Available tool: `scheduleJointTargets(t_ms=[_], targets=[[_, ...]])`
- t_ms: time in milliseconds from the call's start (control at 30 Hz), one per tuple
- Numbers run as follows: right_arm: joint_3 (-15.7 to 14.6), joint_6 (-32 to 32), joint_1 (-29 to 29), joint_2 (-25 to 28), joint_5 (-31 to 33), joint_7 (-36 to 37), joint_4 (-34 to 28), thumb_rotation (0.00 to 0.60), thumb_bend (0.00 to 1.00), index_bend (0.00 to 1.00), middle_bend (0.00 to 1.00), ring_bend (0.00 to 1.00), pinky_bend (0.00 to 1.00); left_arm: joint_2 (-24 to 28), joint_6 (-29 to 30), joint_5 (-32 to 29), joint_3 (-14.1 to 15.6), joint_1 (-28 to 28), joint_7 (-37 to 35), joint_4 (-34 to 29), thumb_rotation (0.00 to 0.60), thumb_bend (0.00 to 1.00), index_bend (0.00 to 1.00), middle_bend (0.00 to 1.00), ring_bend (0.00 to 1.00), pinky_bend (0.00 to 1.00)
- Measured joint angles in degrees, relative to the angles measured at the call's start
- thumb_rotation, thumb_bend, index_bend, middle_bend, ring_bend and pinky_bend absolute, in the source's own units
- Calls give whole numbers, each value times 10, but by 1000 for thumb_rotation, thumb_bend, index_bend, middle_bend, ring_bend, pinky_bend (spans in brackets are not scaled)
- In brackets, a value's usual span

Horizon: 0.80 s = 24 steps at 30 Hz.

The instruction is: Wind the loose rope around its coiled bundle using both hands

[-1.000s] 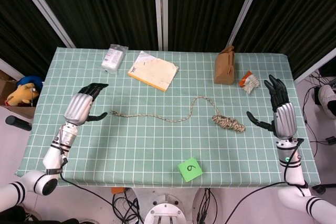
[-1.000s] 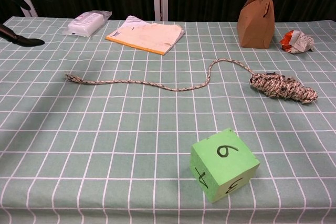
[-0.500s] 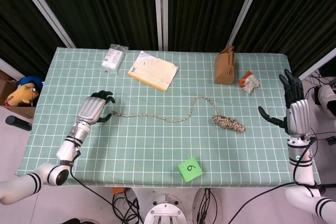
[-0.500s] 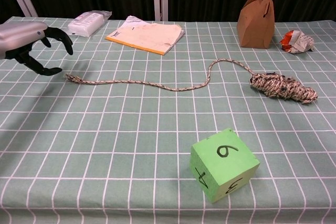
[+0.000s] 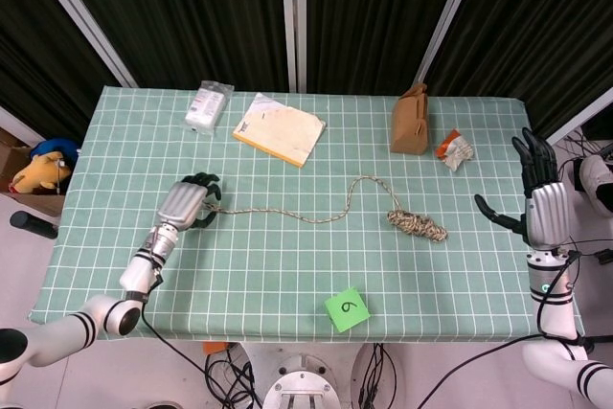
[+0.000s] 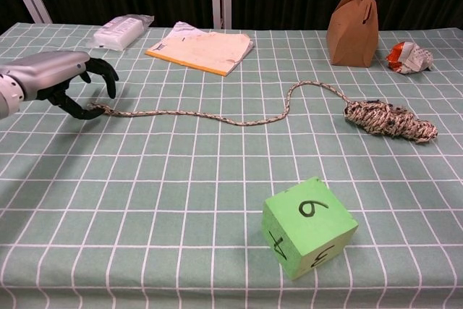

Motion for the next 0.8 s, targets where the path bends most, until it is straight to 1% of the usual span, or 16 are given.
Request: scheduleJointTargets(t_ms=[267,633,800], targets=[[-3,-5,0,-7,2,8,10,600,150,0,0,0,0,-11,-9,-1,3,-4,3,19,600,334,499,211,175,266],[-7,-10,3,-8,0,3,18,600,151,0,0,0,0,-21,-18,-4,4,-8,8,40,600,335,507,215,175,266],[-7,-10,3,-10,2,5,20,600,151,0,0,0,0,-26,-20,-6,3,-9,5,49,600,350,520,217,175,266]])
